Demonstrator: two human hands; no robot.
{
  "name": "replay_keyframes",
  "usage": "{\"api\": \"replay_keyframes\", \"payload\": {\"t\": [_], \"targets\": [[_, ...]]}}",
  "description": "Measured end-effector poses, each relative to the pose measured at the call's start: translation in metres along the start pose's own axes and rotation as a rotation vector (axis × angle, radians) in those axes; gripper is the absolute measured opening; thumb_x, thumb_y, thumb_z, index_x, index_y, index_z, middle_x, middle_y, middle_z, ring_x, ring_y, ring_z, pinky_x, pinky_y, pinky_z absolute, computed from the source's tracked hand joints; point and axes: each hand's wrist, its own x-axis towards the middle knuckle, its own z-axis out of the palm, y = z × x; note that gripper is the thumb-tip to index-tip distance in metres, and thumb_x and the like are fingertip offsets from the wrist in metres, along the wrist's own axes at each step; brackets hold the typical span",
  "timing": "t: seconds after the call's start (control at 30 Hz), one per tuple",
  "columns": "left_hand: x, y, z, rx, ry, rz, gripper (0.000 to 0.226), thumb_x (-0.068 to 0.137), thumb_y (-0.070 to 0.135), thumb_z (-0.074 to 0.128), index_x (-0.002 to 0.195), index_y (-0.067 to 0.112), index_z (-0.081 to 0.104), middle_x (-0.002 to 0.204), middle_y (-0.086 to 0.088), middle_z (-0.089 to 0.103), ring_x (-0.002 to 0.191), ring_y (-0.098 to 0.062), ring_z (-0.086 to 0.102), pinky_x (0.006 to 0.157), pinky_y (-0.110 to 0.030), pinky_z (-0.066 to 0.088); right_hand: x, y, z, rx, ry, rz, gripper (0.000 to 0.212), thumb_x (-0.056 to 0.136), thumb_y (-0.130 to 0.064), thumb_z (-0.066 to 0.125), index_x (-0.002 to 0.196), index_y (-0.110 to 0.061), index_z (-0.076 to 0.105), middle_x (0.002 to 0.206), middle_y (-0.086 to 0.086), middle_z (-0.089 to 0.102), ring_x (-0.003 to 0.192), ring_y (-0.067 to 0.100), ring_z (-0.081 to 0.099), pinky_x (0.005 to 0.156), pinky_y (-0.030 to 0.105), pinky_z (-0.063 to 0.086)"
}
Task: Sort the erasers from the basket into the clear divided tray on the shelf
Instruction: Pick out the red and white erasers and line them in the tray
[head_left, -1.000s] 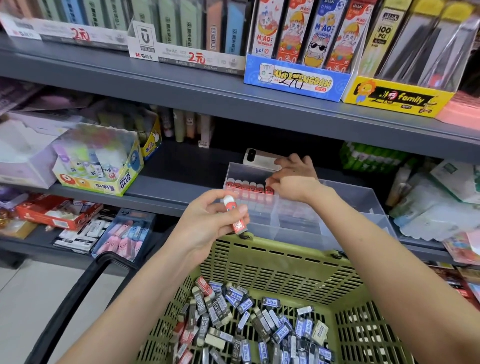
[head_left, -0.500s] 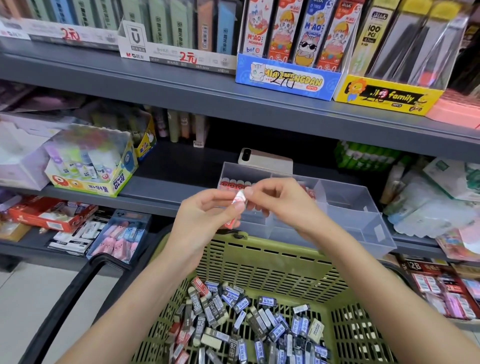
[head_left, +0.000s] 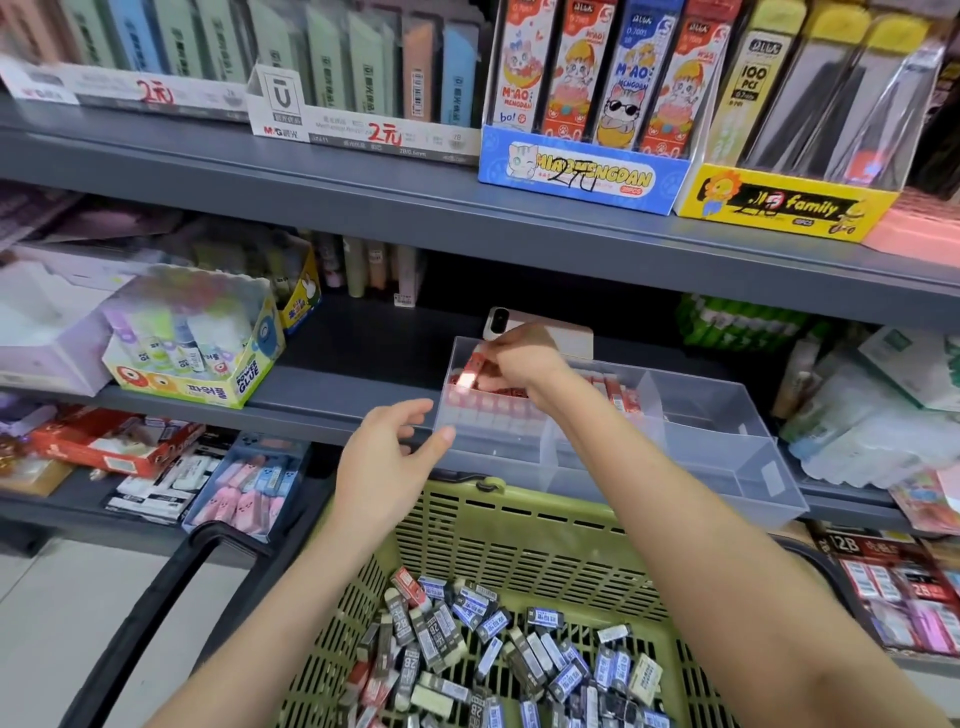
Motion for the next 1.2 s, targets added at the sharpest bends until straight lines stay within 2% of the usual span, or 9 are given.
{"api": "replay_keyframes", "payload": {"t": [0.1, 0.3, 0.43, 0.6, 0.67, 0.83, 0.97, 1.07, 1.2], "targets": [[0.001, -0.002, 0.001, 0.042, -0.018, 0.049, 0.038, 0.088, 0.030, 0.064, 0.125, 0.024, 0.059, 0.115, 0.006, 0.058, 0.097, -0.003, 0.053, 0.074, -0.012, 0.038, 0.008, 0.004, 0.010, -0.139, -0.058, -0.025, 0.025, 0.088, -0.009, 0.059, 0.109, 0.005, 0.063, 0.095, 0.017, 0.068, 0.079, 0.026, 0.065, 0.084, 0.040, 0.056], [0.001, -0.003, 0.001, 0.038, -0.027, 0.082, 0.035, 0.089, 0.026, 0.063, 0.123, 0.026, 0.060, 0.108, 0.012, 0.055, 0.092, 0.001, 0.051, 0.072, -0.005, 0.036, 0.007, 0.009, 0.010, -0.189, -0.066, -0.064, 0.023, 0.081, 0.000, 0.059, 0.103, 0.000, 0.067, 0.094, 0.014, 0.065, 0.081, 0.020, 0.059, 0.087, 0.040, 0.055], [-0.001, -0.001, -0.001, 0.059, -0.032, 0.087, 0.035, 0.090, 0.028, 0.062, 0.124, 0.025, 0.060, 0.110, 0.009, 0.056, 0.097, -0.003, 0.053, 0.075, -0.012, 0.038, -0.015, 0.006, 0.007, -0.444, 0.108, -0.352, 0.017, 0.087, -0.011, 0.059, 0.097, -0.006, 0.072, 0.104, 0.010, 0.070, 0.095, 0.023, 0.063, 0.091, 0.037, 0.049], [-0.010, 0.003, -0.010, 0.099, 0.042, 0.118, 0.023, 0.090, 0.023, 0.061, 0.112, 0.019, 0.066, 0.106, 0.005, 0.058, 0.093, -0.007, 0.055, 0.072, -0.007, 0.037, -0.081, 0.025, -0.009, -0.271, 0.250, -0.690, 0.011, 0.086, -0.015, 0.062, 0.092, -0.011, 0.071, 0.088, 0.002, 0.070, 0.076, 0.010, 0.058, 0.073, 0.021, 0.046], [-0.018, 0.004, -0.017, 0.116, 0.082, 0.128, 0.018, 0.089, 0.019, 0.061, 0.106, 0.017, 0.068, 0.101, 0.004, 0.060, 0.092, -0.010, 0.058, 0.075, -0.014, 0.041, -0.113, 0.051, -0.014, -0.161, 0.255, -0.786, 0.008, 0.087, -0.013, 0.062, 0.085, -0.009, 0.069, 0.080, 0.003, 0.066, 0.069, 0.008, 0.051, 0.065, 0.017, 0.041], [-0.046, 0.001, -0.042, 0.226, 0.087, 0.183, 0.012, 0.087, 0.010, 0.062, 0.096, 0.010, 0.071, 0.090, 0.005, 0.060, 0.093, -0.020, 0.060, 0.086, -0.035, 0.048, -0.151, 0.139, 0.018, -0.333, -0.044, -0.576, 0.013, 0.088, -0.021, 0.063, 0.094, -0.013, 0.071, 0.085, -0.001, 0.069, 0.072, 0.006, 0.057, 0.070, 0.021, 0.047], [-0.070, -0.009, -0.062, 0.358, 0.081, 0.190, 0.011, 0.086, 0.011, 0.064, 0.094, 0.010, 0.071, 0.095, -0.005, 0.065, 0.094, -0.023, 0.058, 0.086, -0.034, 0.042, -0.134, 0.186, 0.070, -0.500, -0.249, -0.302, 0.032, 0.095, -0.024, 0.052, 0.120, -0.007, 0.061, 0.111, 0.007, 0.068, 0.099, 0.020, 0.063, 0.080, 0.025, 0.045], [-0.084, -0.019, -0.071, 0.428, 0.037, 0.192, 0.013, 0.085, 0.011, 0.067, 0.097, 0.008, 0.071, 0.098, -0.009, 0.065, 0.096, -0.027, 0.057, 0.087, -0.034, 0.038, -0.118, 0.198, 0.100, -0.510, -0.265, -0.210, 0.036, 0.097, -0.027, 0.047, 0.123, -0.003, 0.056, 0.116, 0.014, 0.064, 0.105, 0.030, 0.060, 0.082, 0.031, 0.047], [-0.095, -0.032, -0.076, 0.479, -0.030, 0.215, 0.015, 0.082, 0.010, 0.070, 0.097, 0.008, 0.071, 0.100, -0.008, 0.063, 0.100, -0.032, 0.055, 0.092, -0.043, 0.040, -0.106, 0.208, 0.131, -0.569, -0.216, -0.170, 0.020, 0.092, -0.022, 0.054, 0.103, -0.006, 0.058, 0.103, 0.016, 0.062, 0.099, 0.033, 0.058, 0.077, 0.036, 0.048]]}}
